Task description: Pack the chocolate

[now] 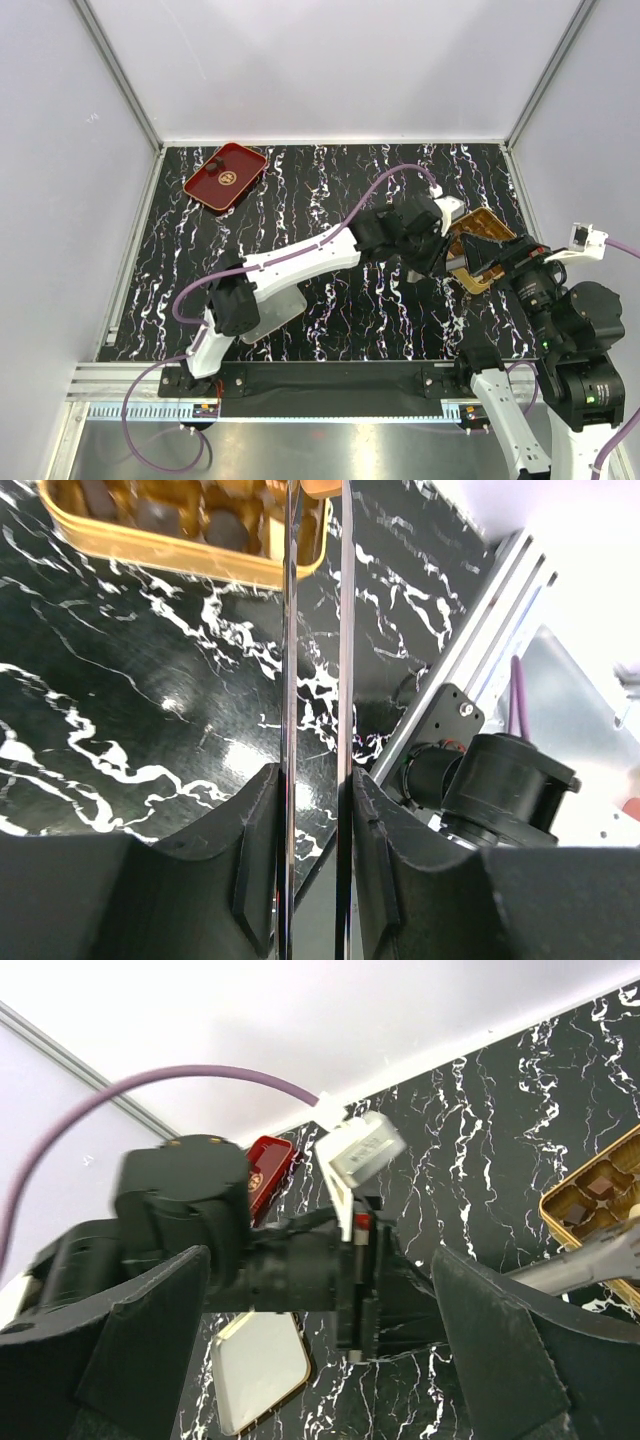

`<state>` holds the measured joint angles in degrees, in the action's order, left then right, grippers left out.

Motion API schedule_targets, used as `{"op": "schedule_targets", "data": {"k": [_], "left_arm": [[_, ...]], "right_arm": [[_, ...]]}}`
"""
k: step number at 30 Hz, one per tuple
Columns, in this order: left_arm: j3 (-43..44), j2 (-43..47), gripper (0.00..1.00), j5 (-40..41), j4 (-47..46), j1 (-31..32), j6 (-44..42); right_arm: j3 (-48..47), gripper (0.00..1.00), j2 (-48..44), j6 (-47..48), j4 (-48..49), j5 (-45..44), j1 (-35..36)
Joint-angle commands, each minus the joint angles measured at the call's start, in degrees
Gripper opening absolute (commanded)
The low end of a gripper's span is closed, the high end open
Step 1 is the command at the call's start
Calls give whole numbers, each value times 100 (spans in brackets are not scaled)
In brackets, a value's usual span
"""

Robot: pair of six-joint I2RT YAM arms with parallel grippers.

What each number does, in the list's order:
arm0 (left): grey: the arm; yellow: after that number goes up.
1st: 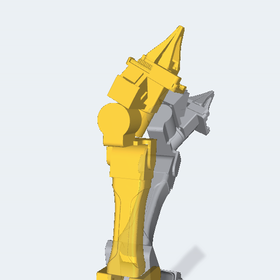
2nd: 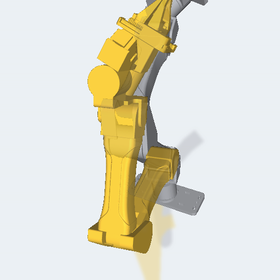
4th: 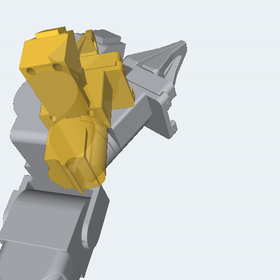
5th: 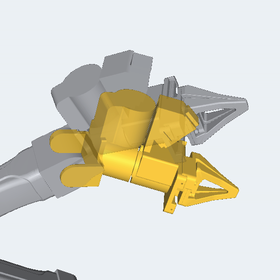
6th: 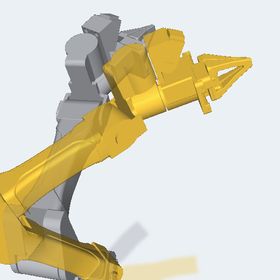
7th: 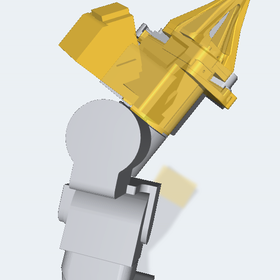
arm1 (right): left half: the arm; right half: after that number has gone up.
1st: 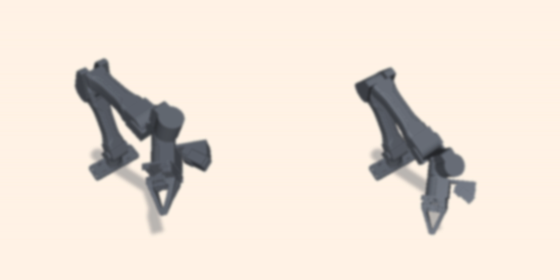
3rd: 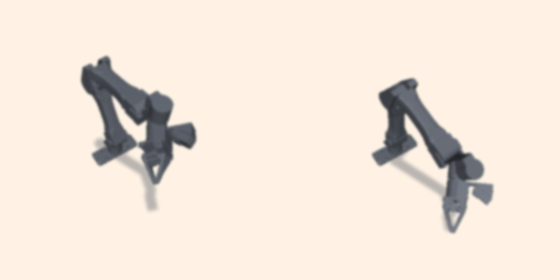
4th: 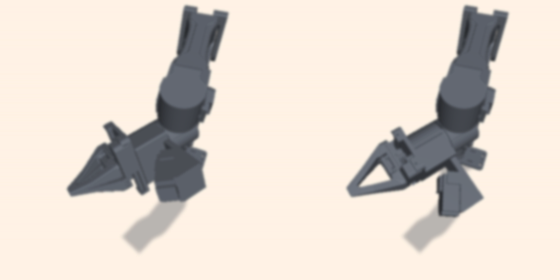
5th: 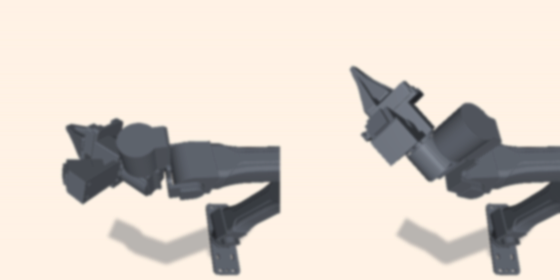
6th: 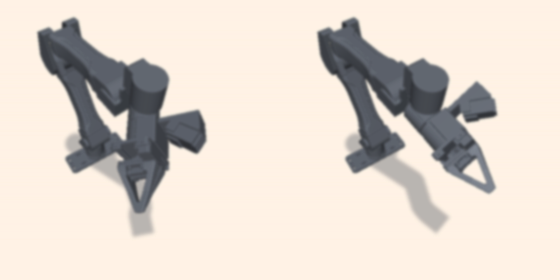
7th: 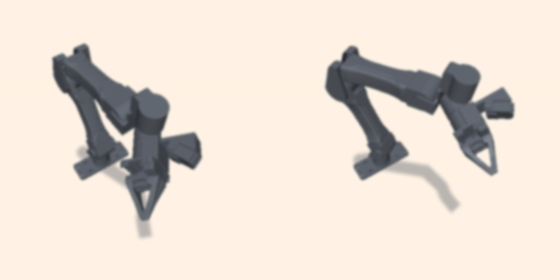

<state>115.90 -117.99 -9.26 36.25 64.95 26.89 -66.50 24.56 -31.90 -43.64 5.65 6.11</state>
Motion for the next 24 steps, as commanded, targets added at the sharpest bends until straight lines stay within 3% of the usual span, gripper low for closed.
{"op": "schedule_targets", "data": {"k": [1, 24], "left_arm": [[214, -39, 32, -226, -557, -9, 53], [381, -1041, 33, -296, -1419, 0, -132]], "right_arm": [[-74, 100, -65, -79, 22, 6, 39], [-100, 100, 5, 96, -22, -73, 31]]}}
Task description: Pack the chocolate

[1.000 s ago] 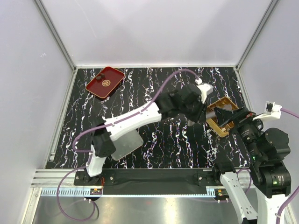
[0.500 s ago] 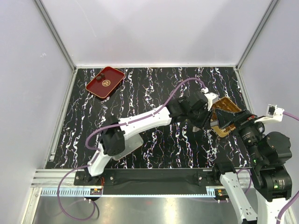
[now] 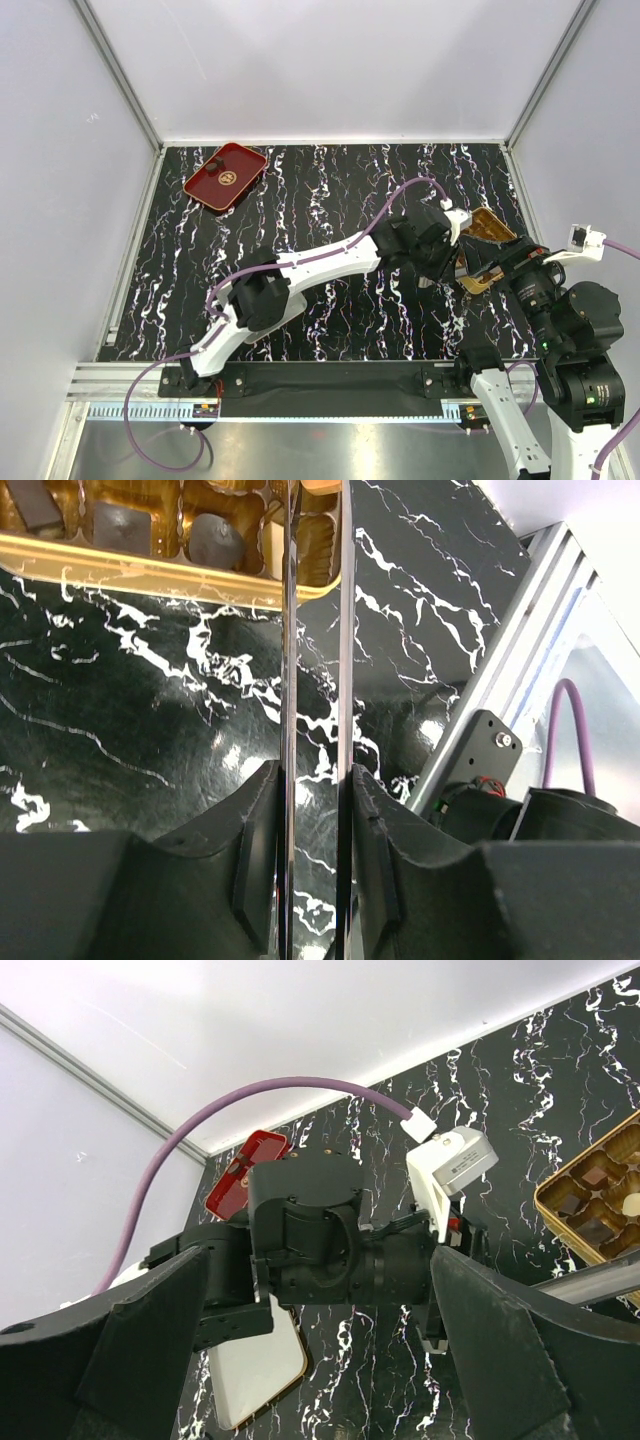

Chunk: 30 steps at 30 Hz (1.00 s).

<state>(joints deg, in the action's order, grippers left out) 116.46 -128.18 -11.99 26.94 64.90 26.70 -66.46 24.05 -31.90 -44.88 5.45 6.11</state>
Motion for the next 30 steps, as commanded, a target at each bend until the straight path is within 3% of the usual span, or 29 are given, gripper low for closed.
{"op": "schedule_targets", "data": {"k": [1, 22, 30], "left_arm": [[316, -23, 34, -32, -505, 5, -112], [219, 126, 41, 214, -514, 5, -209], [236, 618, 40, 504, -261, -4, -226]], "right_arm": [[-113, 100, 64, 114, 111, -44, 31], [-60, 100, 99, 61, 164, -9, 39], [-95, 100, 108, 26, 173, 26, 31]]}}
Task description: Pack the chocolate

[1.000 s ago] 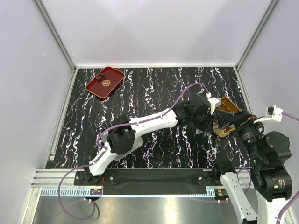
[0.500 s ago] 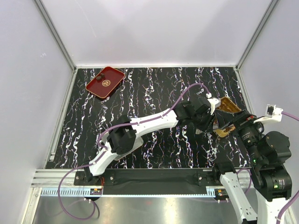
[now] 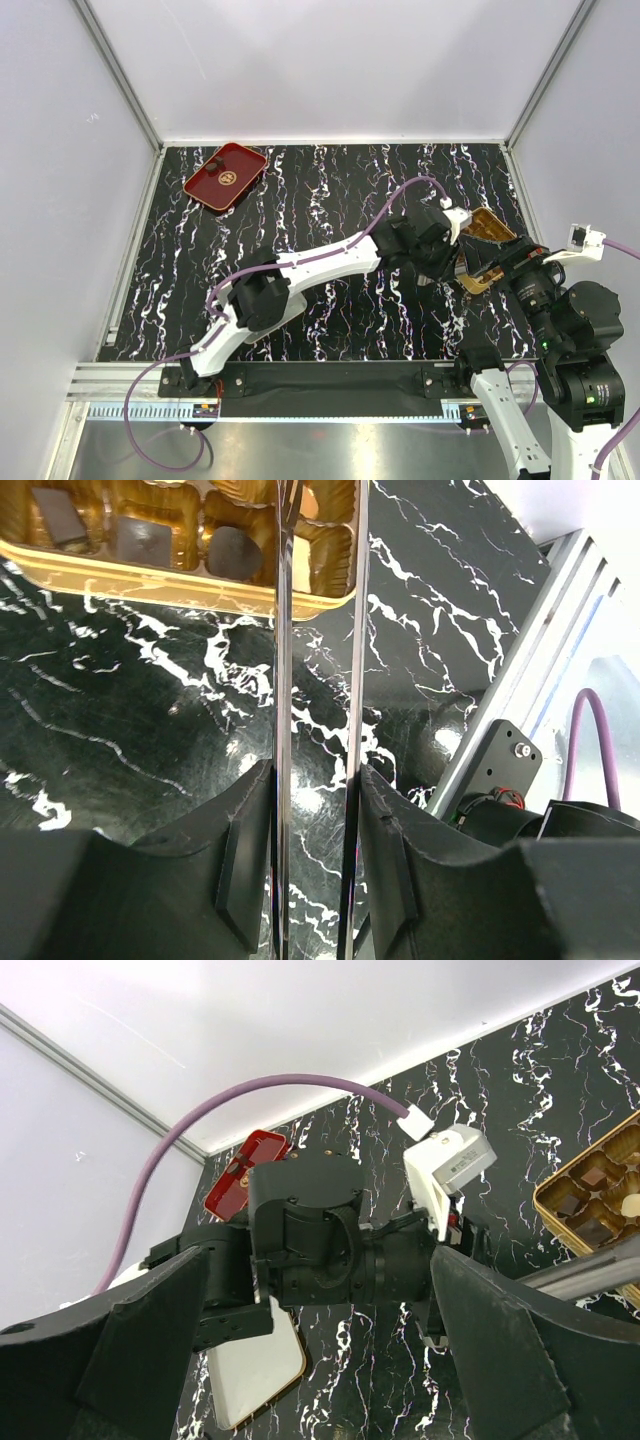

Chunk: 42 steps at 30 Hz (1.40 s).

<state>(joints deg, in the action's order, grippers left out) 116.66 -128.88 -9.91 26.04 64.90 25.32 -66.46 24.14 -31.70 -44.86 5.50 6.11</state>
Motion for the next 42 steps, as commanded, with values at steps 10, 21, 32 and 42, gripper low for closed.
{"op": "schedule_targets", "data": {"k": [10, 21, 32, 42], "left_arm": [[165, 1900, 40, 1798, 1236, -1075, -493], [-1294, 2948, 40, 2195, 1457, -4423, -493], [-1621, 2079, 40, 2696, 1149, -5681, -388], [-952, 1313, 39, 3082, 1351, -5831, -493]], "right_arm": [[-87, 100, 73, 24, 118, -22, 39], [124, 100, 20, 68, 241, -48, 39], [168, 100, 117, 120, 311, 48, 39], [317, 100, 223, 164, 469, 22, 31]]}}
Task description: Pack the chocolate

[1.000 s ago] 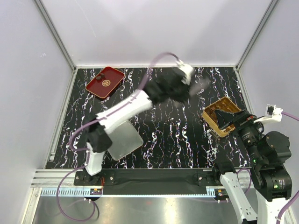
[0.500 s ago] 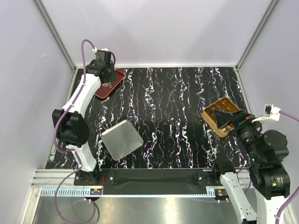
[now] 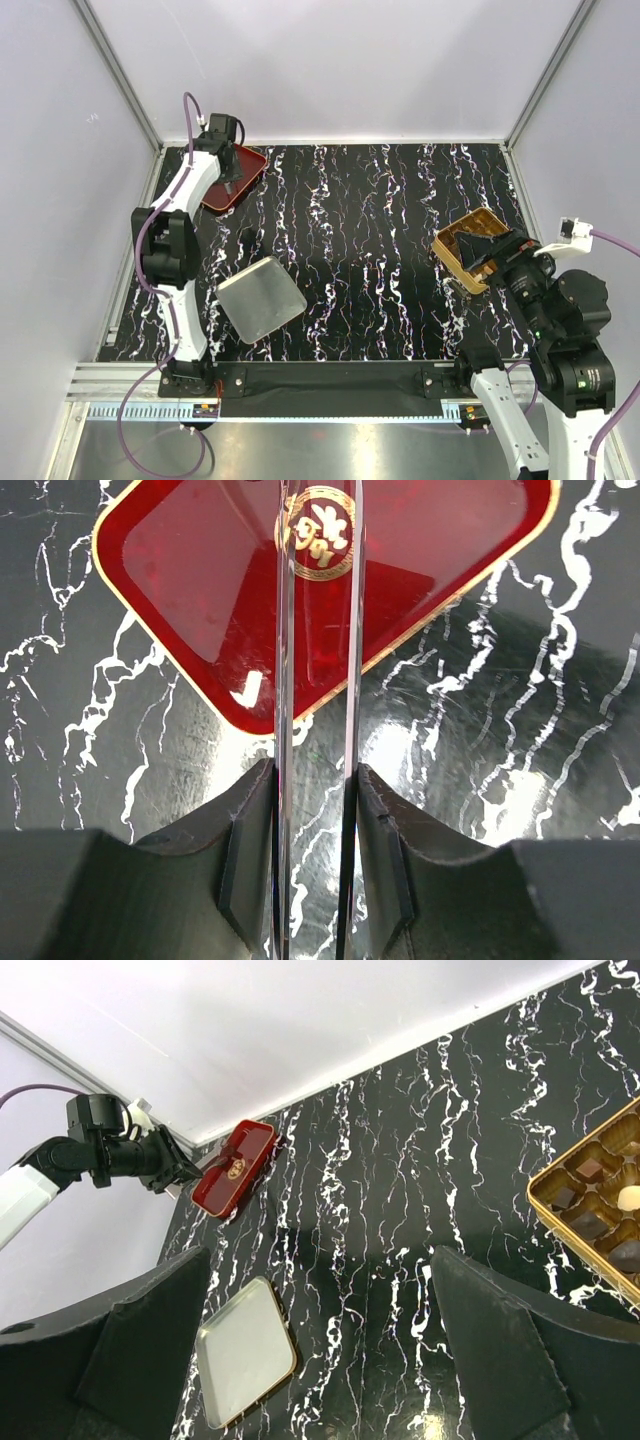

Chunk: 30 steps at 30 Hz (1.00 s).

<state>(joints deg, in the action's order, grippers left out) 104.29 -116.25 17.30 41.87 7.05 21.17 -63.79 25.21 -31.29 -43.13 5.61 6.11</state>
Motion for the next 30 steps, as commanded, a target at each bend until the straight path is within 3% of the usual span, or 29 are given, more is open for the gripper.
{"op": "schedule_targets", "data": {"k": [1, 30], "left_arm": [[276, 41, 39, 388, -249, -54, -95], [469, -548, 38, 406, -504, -151, -412]], "right_arm": [[68, 100, 124, 132, 306, 2, 31], [332, 100, 239, 263, 464, -112, 39]]}}
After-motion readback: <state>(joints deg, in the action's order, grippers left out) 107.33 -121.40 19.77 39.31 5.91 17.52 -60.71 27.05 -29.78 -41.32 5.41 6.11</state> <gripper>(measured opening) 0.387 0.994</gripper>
